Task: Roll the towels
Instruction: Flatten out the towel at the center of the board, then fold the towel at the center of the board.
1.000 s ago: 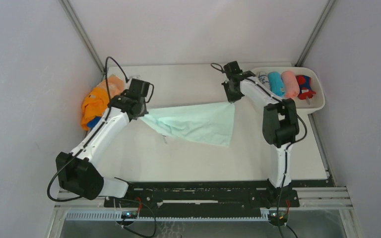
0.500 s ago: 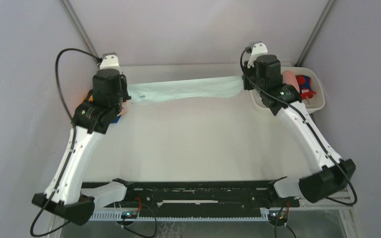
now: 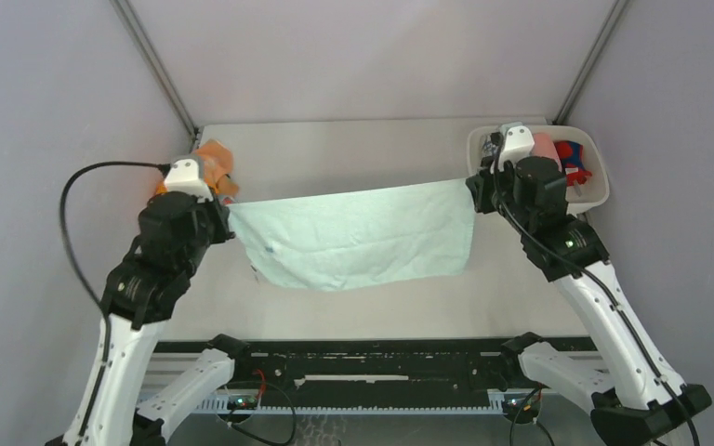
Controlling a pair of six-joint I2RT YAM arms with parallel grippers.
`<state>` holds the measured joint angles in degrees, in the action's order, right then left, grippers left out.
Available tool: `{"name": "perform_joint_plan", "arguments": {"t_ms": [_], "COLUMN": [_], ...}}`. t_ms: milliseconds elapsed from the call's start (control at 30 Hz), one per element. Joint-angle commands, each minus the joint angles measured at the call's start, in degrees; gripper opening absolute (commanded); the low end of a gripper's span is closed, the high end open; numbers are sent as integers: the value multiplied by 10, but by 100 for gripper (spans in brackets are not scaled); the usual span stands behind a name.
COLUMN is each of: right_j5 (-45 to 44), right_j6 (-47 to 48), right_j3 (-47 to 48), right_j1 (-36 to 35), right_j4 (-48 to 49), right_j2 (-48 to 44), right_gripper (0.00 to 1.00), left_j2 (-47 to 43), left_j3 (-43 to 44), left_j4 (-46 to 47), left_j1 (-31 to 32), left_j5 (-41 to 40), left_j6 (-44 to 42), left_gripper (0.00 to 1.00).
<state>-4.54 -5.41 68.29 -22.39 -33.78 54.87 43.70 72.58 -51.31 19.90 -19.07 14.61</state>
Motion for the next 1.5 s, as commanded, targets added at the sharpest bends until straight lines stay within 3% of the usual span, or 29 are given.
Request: {"name": "perform_joint_plan", "arguments": {"t_ms": [0, 233, 433, 633, 1033, 1467], "right_j5": [-60, -81, -79, -79, -59, -86], "right_j6": [-24, -28, 5, 36, 53, 18], "right_j3": [-21, -28, -9, 44, 59, 45], "right_j1": [16, 35, 54, 70, 92, 93], "right_j4": [-8, 89, 193, 201, 211, 155], "right_j2": [74, 276, 407, 483, 497, 445], "right_gripper": [0, 0, 0, 0, 0, 0], "left_j2": [89, 303, 514, 622, 619, 559], "left_j3": [-41, -88, 7, 99, 92, 77], "left_j4": [-12, 87, 138, 154, 206, 122], "left_j1": [-10, -21, -32, -41, -73, -72], "left_j5": [-67, -107, -123, -105, -54, -42], "left_j6": [37, 117, 97, 58, 7, 10], "left_gripper": [0, 0, 0, 0, 0, 0]}}
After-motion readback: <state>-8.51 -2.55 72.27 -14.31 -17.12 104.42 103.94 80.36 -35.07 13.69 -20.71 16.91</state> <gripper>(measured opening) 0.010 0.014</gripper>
